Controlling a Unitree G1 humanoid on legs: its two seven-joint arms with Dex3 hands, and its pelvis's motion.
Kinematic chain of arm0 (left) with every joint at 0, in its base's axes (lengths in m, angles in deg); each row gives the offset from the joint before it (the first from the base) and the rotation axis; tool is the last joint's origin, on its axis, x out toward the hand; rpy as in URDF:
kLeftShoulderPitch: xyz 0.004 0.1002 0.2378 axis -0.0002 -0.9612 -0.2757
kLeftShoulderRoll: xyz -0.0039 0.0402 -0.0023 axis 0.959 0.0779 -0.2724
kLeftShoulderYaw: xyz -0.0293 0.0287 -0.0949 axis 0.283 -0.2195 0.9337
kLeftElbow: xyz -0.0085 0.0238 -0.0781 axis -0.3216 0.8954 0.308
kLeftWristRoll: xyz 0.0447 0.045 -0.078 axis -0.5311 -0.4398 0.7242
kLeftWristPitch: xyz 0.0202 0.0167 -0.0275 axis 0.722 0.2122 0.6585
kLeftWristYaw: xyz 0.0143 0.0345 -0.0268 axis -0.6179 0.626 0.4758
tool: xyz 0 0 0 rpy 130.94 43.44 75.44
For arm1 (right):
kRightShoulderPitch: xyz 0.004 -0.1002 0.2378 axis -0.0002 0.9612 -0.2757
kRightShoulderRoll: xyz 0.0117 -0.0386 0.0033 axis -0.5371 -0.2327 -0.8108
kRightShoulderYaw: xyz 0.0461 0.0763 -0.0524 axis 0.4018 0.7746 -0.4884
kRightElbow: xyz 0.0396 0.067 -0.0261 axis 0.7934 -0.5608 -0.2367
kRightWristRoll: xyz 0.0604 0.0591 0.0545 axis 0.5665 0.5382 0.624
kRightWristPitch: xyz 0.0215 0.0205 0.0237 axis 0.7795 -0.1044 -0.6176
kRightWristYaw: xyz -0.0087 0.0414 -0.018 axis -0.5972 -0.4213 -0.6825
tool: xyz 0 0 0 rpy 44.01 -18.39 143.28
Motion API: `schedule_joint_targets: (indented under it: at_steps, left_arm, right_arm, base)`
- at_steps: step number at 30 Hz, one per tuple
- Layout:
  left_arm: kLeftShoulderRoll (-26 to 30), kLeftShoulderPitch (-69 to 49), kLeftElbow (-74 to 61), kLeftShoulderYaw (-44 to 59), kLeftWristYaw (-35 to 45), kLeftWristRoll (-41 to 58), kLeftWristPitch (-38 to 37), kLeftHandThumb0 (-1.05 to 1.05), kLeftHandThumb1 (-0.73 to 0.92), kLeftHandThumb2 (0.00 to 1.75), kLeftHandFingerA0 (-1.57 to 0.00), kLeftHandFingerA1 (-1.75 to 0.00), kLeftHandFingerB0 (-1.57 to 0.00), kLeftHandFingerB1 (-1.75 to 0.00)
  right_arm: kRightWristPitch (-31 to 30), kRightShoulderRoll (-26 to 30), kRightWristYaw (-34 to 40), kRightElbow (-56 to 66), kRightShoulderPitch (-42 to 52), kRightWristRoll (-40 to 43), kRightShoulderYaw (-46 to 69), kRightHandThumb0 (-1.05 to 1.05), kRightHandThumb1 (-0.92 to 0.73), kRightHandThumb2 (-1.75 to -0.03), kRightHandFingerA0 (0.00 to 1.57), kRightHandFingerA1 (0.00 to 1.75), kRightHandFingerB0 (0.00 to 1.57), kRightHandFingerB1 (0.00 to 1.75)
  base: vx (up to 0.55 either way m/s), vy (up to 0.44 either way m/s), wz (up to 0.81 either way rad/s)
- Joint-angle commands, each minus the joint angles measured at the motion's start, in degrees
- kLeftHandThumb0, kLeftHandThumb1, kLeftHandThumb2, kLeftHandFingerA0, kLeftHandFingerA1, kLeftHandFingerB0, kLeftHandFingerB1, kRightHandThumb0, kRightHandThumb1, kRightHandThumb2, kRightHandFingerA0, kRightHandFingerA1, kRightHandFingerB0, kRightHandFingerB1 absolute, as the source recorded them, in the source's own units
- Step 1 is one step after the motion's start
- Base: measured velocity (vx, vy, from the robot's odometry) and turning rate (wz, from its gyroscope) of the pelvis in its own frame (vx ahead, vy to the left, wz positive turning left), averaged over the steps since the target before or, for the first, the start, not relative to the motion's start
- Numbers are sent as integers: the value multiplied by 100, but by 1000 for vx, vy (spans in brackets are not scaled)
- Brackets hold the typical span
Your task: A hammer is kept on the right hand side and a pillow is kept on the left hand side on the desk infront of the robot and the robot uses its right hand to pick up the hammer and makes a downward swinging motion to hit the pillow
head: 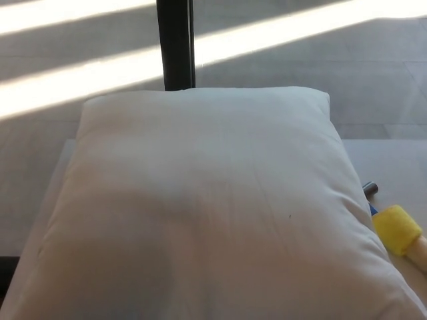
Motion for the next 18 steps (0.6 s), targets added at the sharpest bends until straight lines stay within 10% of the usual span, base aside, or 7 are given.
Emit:
schedule_joint_targets:
  at_steps: [1, 4, 6, 8, 9, 18]
  left_arm:
    - [102, -46, 53, -51, 138, 85, -87, -65, 73, 62, -71, -52, -52, -45]
    - [95, -64, 84, -40, 191, 93, -153, -64, 74, 63, -67, -51, -51, -45]
    - [103, -58, 115, -26, 190, 102, -133, -63, 74, 63, -68, -51, -52, -45]
    - [108, -45, 141, -15, 159, 107, -103, -63, 73, 62, -70, -51, -52, -44]
    - [107, -51, 150, -14, 183, 107, -127, -63, 73, 62, -68, -51, -51, -44]
    - [47, -107, 49, -31, 152, 121, -147, -64, 74, 62, -69, -54, -56, -48]
  right_arm:
    - [-559, 1011, -1322, 1082, 540, -1611, -2376, -102, -63, -102, 0, 8, 2, 0]
    - [-478, 965, -1268, 837, 434, -1993, -2927, -93, -53, -81, 0, 1, 5, 11]
    - [-374, 947, -1305, 673, 405, -2090, -3135, -94, -58, -97, 0, 15, 7, 8]
    - [-422, 954, -1359, 499, 316, -2252, -3493, -89, -70, -63, 0, 0, 0, 23]
    - [-359, 945, -1326, 387, 286, -2403, -3674, -99, -62, -99, 0, 8, 13, 5]
    - [92, 805, -1072, -42, 294, -2847, -4537, -97, -63, -101, 0, 10, 11, 10]
  base:
    - [0, 0, 0]
    - [0, 0, 0]
    - [0, 0, 0]
    - [0, 0, 0]
    - [0, 0, 0]
    - [0, 0, 0]
